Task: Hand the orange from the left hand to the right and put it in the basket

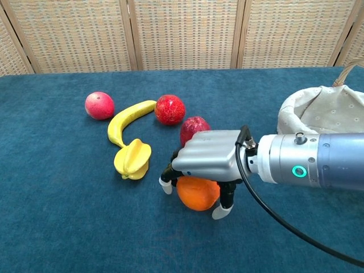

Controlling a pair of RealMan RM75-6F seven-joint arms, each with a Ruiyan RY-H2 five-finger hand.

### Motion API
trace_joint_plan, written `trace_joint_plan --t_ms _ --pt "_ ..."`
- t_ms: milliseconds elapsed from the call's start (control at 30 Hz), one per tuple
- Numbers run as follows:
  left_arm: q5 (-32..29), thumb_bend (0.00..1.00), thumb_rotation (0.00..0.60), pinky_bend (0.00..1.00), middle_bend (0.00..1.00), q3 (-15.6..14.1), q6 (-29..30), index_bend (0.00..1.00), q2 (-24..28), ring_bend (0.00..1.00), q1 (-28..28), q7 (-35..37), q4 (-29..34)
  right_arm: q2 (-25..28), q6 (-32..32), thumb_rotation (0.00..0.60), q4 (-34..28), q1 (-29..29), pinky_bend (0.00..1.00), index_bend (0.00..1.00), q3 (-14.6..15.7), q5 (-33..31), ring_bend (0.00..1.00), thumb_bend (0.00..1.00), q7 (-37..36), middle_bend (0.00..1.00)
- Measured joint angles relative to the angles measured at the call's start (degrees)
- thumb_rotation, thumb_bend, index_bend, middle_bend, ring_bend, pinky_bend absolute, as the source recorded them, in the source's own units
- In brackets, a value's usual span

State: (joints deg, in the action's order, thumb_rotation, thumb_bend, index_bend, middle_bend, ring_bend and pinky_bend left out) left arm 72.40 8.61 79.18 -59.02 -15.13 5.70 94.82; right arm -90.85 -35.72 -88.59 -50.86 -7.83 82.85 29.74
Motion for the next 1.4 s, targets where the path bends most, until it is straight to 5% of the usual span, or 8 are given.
trace_joint_plan --t_ms 233,400,733,1200,1300,1400 --pt "0.3 0.00 0.600 0.00 0.00 0.3 -0.3 0.00 0.3 0.00 0.3 0.2 0.3 1.2 -7.5 0.600 -1.1 0.5 0.56 0.51 -0.6 3.3 0.42 0.41 -3.0 0.53" --pt "0.9 0.00 0.600 0.00 0.00 0.4 -0.4 0.00 0.4 0.00 0.5 0.4 0.6 7.9 -12.2 0.600 -4.6 0.7 0.56 0.51 -5.0 3.3 0.42 0.42 -2.7 0.53" --pt "1.6 0.00 0.600 0.00 0.00 0.5 -0.7 0.00 0.4 0.00 0.7 0.2 0.8 20.4 -14.5 0.600 -11.0 2.2 0.55 0.51 -9.7 -9.2 0.42 0.42 9.9 0.53" --pt "2.6 0.00 0.600 0.00 0.00 0.2 -1.1 0.00 -0.3 0.00 0.6 -2.2 2.0 32.1 -16.4 0.600 -23.2 1.1 0.47 0.51 -5.2 -40.6 0.42 0.43 27.5 0.52" --pt "2.6 0.00 0.600 0.00 0.00 0.2 -1.2 0.00 -0.3 0.00 0.6 -2.3 2.1 34.6 -17.0 0.600 -26.3 0.1 0.39 0.45 -2.7 -45.4 0.37 0.41 28.9 0.42" --pt "2.7 0.00 0.600 0.00 0.00 0.2 -1.3 0.00 -0.3 0.00 0.6 -2.4 2.2 35.7 -17.1 0.600 -27.3 -0.5 0.21 0.24 -1.2 -46.4 0.14 0.17 28.9 0.18"
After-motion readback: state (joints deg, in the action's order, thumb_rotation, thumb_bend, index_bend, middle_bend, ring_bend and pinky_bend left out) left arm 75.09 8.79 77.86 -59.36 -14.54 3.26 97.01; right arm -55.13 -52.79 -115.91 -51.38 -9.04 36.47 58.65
